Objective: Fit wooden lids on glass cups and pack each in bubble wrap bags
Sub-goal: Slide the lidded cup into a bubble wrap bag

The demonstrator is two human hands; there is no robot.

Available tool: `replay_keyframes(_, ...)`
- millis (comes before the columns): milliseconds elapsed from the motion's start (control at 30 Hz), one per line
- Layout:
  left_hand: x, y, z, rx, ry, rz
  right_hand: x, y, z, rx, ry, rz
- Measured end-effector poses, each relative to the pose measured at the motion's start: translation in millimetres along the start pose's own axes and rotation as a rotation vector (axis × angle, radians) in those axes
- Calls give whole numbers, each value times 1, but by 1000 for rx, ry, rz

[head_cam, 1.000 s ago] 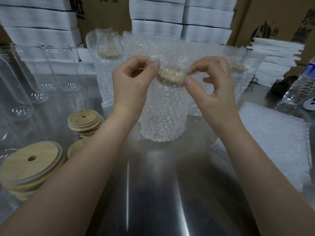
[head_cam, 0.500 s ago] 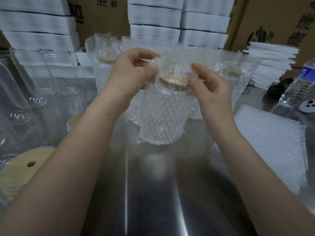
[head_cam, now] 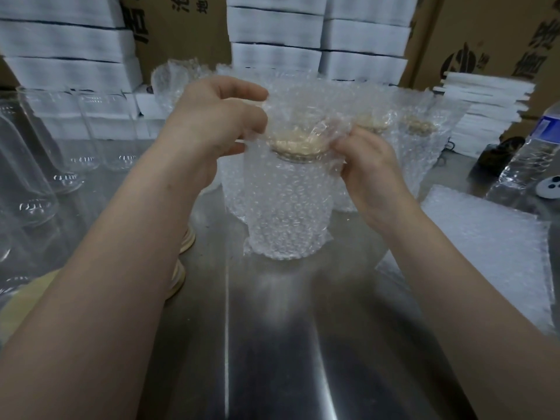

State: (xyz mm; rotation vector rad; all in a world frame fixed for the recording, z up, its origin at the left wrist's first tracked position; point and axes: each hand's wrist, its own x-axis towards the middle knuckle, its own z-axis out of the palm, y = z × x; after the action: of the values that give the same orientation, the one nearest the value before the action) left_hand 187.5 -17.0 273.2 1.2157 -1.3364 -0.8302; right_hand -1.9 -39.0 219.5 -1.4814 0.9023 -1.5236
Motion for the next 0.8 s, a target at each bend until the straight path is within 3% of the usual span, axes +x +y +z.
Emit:
replay_keyframes(433,-2,3,-1,70,117,122,-12,7,4,43,141,-89)
replay_keyframes(533,-2,7,-2,26,125,43,-13,7,4,41,178,-89)
replay_keyframes(667,-4,6,-14,-68,-72,-75,-14,6,6,39,217,-81)
replay_keyframes(800,-3,4,-16,113,-303,-72,-15,5,8,13,237,-88)
